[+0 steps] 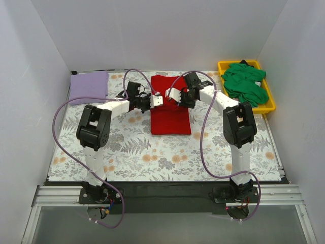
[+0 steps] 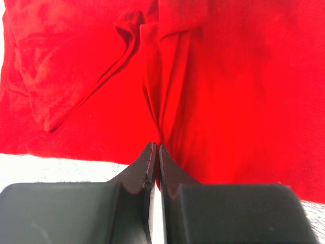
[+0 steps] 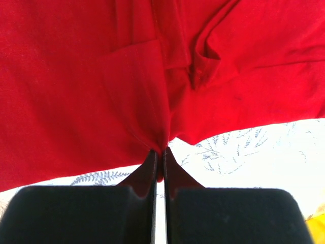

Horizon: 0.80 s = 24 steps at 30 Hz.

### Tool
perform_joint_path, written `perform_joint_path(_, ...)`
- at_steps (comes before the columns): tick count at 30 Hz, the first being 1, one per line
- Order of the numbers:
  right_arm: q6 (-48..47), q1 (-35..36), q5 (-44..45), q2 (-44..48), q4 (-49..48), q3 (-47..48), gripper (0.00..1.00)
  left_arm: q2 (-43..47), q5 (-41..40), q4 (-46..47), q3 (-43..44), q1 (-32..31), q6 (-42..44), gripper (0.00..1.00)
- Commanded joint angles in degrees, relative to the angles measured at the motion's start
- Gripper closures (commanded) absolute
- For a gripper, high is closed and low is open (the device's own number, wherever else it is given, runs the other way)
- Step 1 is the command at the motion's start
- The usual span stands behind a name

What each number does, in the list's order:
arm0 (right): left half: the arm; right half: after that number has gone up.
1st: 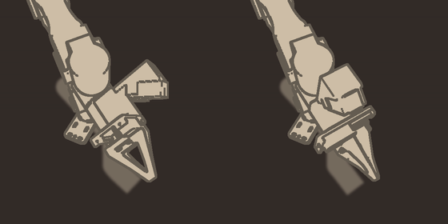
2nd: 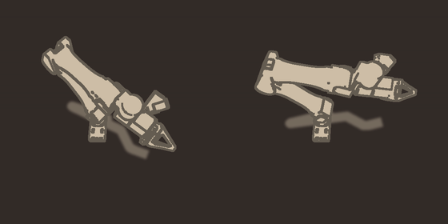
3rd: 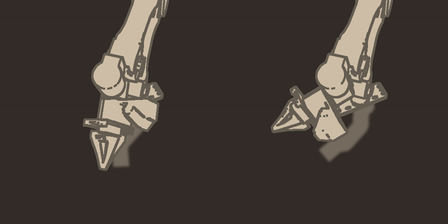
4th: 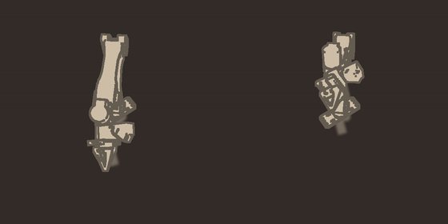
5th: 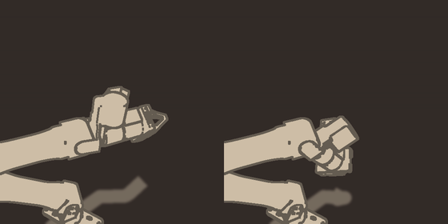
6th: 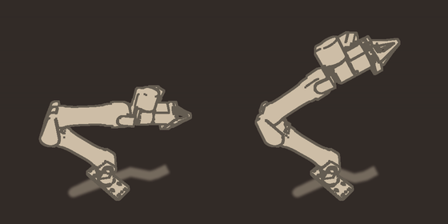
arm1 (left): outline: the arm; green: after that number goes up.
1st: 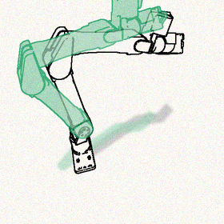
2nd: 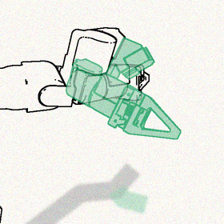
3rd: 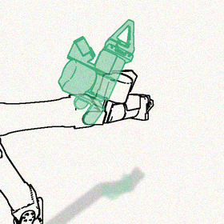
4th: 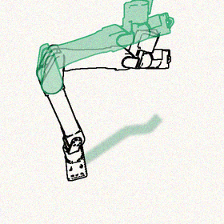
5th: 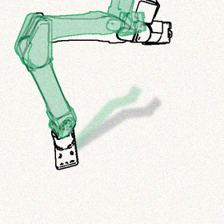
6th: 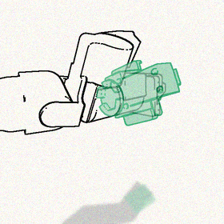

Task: Fold and stack the t-shirts
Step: Fold the tshirt

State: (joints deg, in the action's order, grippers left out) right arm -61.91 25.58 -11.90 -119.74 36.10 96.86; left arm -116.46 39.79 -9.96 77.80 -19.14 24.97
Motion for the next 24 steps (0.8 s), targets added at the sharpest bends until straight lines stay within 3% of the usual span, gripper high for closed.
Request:
perform_joint_path(1, -0.76, -0.53, 1.44, -1.63, -1.2, 2.1, 0.94, -1.57, -2.43, 1.95, 2.09, 0.41, -0.8, 1.0)
perform_joint_path(2, -0.41, -0.62, 2.05, -2.33, -1.12, 3.58, 0.88, -2.01, -3.05, 2.22, 2.27, 0.5, -1.32, 0.95)
perform_joint_path(3, 0.73, -0.62, 2.58, -2.68, -1.2, 4.21, 0.77, -2.45, -3.66, 2.83, 2.62, 0.59, -1.85, 0.9)
perform_joint_path(6, 2.75, -1.24, 3.37, -2.25, -1.2, 6.15, 0.62, -1.75, -4.19, 4.41, 4.37, 1.12, -6.67, 0.79)
perform_joint_path(9, 5.04, -1.85, 4.34, 0.82, -0.94, 6.5, 0.56, 0.96, -5.16, 5.73, 5.96, 2.43, -14.49, 0.74)
perform_joint_path(13, 8.46, -2.12, 2.42, 6.88, 2.39, 4.57, 0.54, 8.25, -3.07, 5.39, 2.81, 4.45, -23.64, 0.69)
perform_joint_path(16, 10.22, -1.24, -1.54, 12.67, 7.14, 0.36, 0.55, 15.28, 1.41, 1.44, -3.78, 4.28, -23.83, 0.57)
perform_joint_path(21, 12.6, 2.18, -4.71, 17.52, 7.76, -8.43, 0.61, 23.2, 2.84, -0.42, -15.81, 1.39, -22.6, 0.55)
perform_joint_path(24, 13.92, 4.29, -6.2, 18.67, 7.24, -13.44, 0.59, 25.05, 1.26, -0.24, -20.74, -1.86, -19.89, 0.53)
